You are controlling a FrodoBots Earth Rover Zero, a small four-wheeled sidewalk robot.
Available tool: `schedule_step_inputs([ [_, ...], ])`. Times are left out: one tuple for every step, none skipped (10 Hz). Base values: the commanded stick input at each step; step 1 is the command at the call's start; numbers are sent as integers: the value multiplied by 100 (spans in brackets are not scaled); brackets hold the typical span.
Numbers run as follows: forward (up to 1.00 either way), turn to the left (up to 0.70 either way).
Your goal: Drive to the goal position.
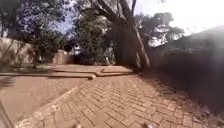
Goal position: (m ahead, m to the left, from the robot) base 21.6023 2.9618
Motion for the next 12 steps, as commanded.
schedule_step_inputs([
  [70, -29],
  [70, -20],
  [70, -5],
  [70, 0],
  [70, 0],
  [70, 0],
  [70, 0],
  [70, 0],
  [70, 0],
  [70, 0],
  [70, 0],
  [70, 0],
])
